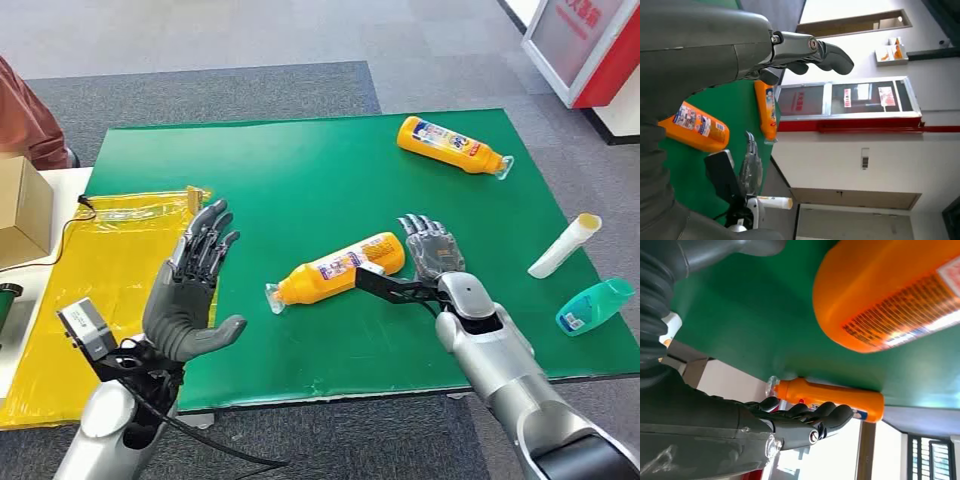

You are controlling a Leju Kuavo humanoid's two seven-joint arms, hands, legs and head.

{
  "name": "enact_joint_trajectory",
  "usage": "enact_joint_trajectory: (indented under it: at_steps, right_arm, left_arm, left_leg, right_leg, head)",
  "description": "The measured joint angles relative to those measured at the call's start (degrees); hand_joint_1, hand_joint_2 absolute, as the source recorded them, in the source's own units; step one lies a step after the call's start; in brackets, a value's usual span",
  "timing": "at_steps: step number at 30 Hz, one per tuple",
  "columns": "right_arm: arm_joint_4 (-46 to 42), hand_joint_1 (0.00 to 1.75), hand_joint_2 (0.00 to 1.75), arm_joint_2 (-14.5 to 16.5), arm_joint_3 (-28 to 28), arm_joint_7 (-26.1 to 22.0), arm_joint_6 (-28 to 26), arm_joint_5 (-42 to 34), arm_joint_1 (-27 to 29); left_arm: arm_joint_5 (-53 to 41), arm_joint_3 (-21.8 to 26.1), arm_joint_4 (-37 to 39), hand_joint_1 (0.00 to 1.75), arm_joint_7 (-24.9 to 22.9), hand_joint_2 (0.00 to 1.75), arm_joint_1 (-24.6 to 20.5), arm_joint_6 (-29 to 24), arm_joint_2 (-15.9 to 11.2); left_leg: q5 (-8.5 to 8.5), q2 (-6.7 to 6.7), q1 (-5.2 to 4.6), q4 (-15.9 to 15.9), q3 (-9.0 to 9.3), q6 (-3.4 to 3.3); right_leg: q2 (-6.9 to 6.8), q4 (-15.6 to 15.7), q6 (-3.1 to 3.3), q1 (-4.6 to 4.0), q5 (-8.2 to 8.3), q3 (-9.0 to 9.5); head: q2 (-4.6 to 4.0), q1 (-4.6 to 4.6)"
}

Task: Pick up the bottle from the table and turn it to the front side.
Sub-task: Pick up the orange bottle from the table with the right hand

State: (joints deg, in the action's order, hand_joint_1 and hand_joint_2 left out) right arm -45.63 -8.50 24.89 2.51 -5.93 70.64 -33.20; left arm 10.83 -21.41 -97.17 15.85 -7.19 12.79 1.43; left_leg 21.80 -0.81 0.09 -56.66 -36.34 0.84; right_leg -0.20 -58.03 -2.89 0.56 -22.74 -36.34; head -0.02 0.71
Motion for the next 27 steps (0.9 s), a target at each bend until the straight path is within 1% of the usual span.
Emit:
enact_joint_trajectory:
  at_steps: [4,8,9,12,13,16,23,27]
  right_arm:
    - [3.0,0.00,1.75,0.2,1.5,0.7,-0.6,2.9,-1.9]
    - [3.7,0.00,1.75,0.3,2.0,0.9,-0.6,3.7,-2.4]
    - [4.7,0.00,1.75,0.6,2.8,1.2,-0.3,4.6,-3.4]
    - [9.3,0.00,1.75,2.4,6.4,2.1,1.0,8.1,-7.9]
    - [10.2,0.00,1.75,2.8,7.1,2.2,1.0,8.5,-8.6]
    - [11.7,0.00,1.75,4.1,8.5,2.2,0.9,9.5,-9.2]
    - [13.6,0.00,1.75,9.2,12.2,1.4,2.5,11.1,-11.7]
    - [14.1,0.00,1.75,11.4,13.9,0.6,3.3,11.2,-12.7]
  left_arm:
    - [0.8,-0.5,1.0,0.00,-0.2,1.75,0.0,0.8,0.5]
    - [1.0,-0.7,1.3,0.00,-0.3,1.75,0.0,1.0,0.7]
    - [0.8,-1.3,2.0,0.00,-0.4,1.75,0.1,1.2,0.9]
    - [-0.1,-4.3,4.6,0.00,-0.1,1.75,0.2,1.9,1.9]
    - [-0.2,-4.9,4.8,0.00,0.0,1.75,0.2,2.0,2.0]
    - [0.5,-5.5,5.0,0.00,0.0,1.75,0.2,2.0,2.2]
    - [3.1,-6.8,6.8,0.00,-0.4,1.75,-1.0,2.8,3.5]
    - [3.1,-7.5,7.5,0.00,-0.5,1.75,-1.8,2.9,3.7]
  left_leg:
    - [0.00,0.01,0.00,0.0,-0.03,0.00]
    - [0.00,0.01,0.00,0.0,-0.03,0.00]
    - [0.00,0.01,0.00,0.0,-0.03,0.00]
    - [0.00,0.01,0.00,0.0,-0.03,0.00]
    - [0.00,0.01,0.00,0.0,-0.03,0.00]
    - [-0.01,0.01,0.00,0.0,-0.03,0.00]
    - [-0.03,-0.02,0.02,0.0,-0.03,0.04]
    - [-0.03,-0.02,0.02,0.0,-0.03,0.04]
  right_leg:
    - [-0.02,0.0,0.00,0.00,0.00,0.00]
    - [-0.01,0.0,0.00,-0.01,-0.01,-0.01]
    - [-0.01,0.0,0.00,-0.01,0.00,-0.01]
    - [-0.01,0.0,0.00,-0.01,0.00,-0.02]
    - [-0.01,0.0,0.00,-0.01,0.00,-0.02]
    - [-0.01,0.0,0.00,-0.01,0.00,-0.02]
    - [0.00,0.0,0.01,-0.03,0.00,-0.06]
    - [0.00,0.0,0.01,-0.02,0.00,-0.06]
  head:
    - [0.00,0.01]
    - [0.00,0.01]
    - [0.00,0.01]
    - [0.00,0.00]
    - [0.00,0.00]
    - [0.00,-0.01]
    - [0.00,-0.01]
    - [0.00,-0.01]
